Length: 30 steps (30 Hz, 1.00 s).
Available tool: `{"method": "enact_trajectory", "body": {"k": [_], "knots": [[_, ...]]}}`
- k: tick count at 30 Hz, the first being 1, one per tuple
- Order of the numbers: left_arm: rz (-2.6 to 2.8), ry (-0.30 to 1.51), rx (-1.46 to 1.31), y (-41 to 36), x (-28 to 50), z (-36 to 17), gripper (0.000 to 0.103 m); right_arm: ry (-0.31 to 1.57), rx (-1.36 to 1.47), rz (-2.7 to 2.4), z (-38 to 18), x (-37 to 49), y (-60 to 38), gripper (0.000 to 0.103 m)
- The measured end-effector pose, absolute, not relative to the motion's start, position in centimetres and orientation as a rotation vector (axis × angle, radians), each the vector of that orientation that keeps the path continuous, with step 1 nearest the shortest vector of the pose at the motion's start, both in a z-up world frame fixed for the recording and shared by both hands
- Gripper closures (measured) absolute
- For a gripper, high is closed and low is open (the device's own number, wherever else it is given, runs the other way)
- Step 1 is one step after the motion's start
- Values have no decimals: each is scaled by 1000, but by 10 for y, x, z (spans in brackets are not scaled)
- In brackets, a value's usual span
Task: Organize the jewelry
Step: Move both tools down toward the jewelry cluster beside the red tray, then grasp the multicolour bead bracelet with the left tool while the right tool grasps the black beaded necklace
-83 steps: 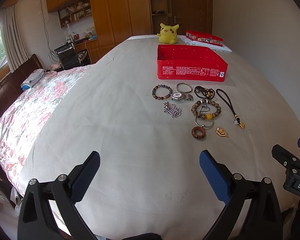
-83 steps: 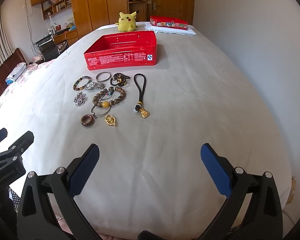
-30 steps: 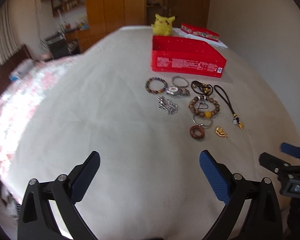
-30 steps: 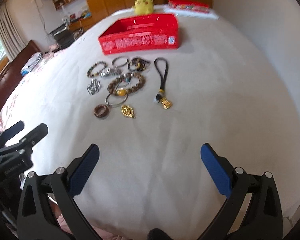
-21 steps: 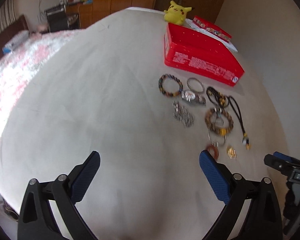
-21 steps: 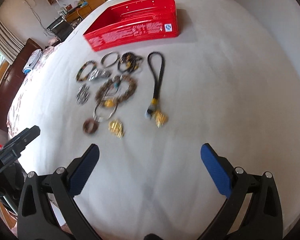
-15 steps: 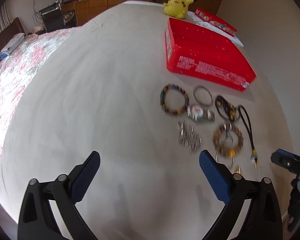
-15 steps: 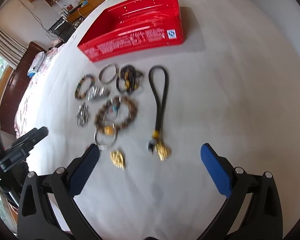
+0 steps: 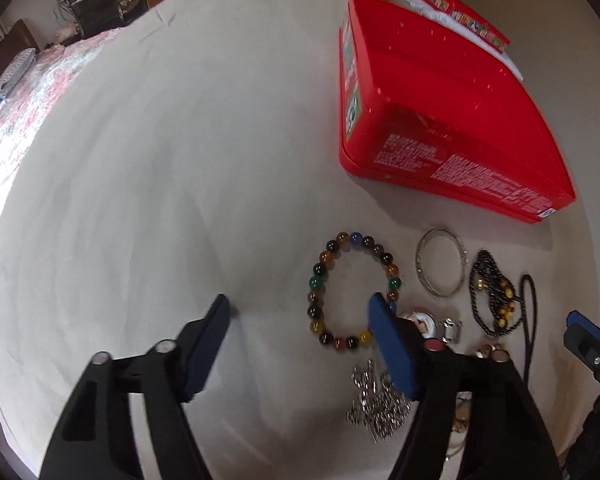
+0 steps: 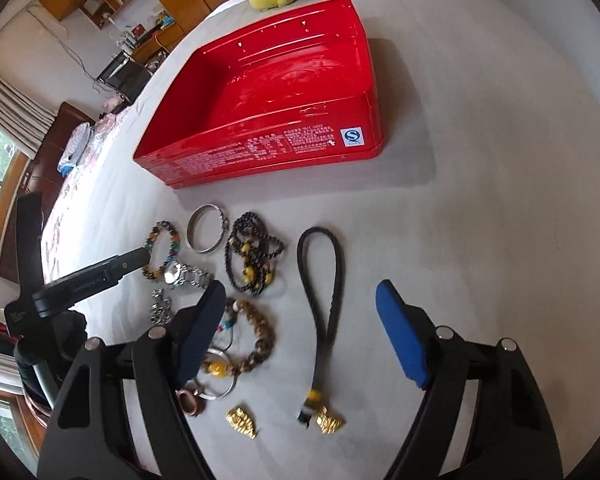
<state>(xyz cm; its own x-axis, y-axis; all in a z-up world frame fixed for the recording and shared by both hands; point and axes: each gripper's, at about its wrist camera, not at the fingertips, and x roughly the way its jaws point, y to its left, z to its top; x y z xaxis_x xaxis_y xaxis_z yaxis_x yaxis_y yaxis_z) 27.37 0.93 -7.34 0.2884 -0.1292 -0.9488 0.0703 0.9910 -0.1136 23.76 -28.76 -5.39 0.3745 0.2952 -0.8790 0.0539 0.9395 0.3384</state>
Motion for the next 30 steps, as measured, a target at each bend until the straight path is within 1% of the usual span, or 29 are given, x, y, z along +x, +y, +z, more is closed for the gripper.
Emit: {"method": "enact_trajectory", "body": {"k": [2, 7, 12, 13, 14, 16, 18, 19, 20, 21, 23, 24, 27, 30], "knots": [[-126, 1265, -17, 4, 275, -77, 37, 1196, 336, 154, -62, 245, -287, 26], [-156, 1249, 63, -13, 277, -81, 37, 1234, 308, 121, -79, 261, -290, 35], [-188, 1235, 83, -14, 279, -81, 42, 1255, 289, 125, -87, 260, -292, 35], [-187, 1232, 85, -18, 282, -82, 46, 1253, 286, 125, -87, 259, -291, 35], [-185, 1226, 95, -19, 283, -81, 49, 1248, 284, 127, -86, 258, -292, 35], [-187, 1221, 106, -20, 283, -82, 51, 1236, 277, 146, -81, 258, -290, 36], [-186, 1212, 115, -20, 282, -82, 57, 1230, 267, 168, -78, 259, -284, 36], [-185, 1209, 115, -22, 282, -82, 64, 1230, 268, 187, -77, 259, -282, 38], [-182, 1206, 115, -20, 282, -81, 73, 1233, 275, 211, -76, 260, -280, 42], [-182, 1203, 117, -21, 283, -80, 78, 1240, 286, 233, -76, 260, -278, 47], [-183, 1199, 116, -22, 284, -80, 91, 1250, 297, 255, -76, 262, -274, 54], [-181, 1197, 115, -22, 285, -80, 94, 1254, 292, 260, -76, 263, -271, 56], [-187, 1197, 91, -20, 290, -79, 96, 1261, 283, 276, -76, 264, -264, 61], [-196, 1198, 45, -9, 289, -80, 96, 1275, 286, 276, -79, 268, -260, 61]]}}
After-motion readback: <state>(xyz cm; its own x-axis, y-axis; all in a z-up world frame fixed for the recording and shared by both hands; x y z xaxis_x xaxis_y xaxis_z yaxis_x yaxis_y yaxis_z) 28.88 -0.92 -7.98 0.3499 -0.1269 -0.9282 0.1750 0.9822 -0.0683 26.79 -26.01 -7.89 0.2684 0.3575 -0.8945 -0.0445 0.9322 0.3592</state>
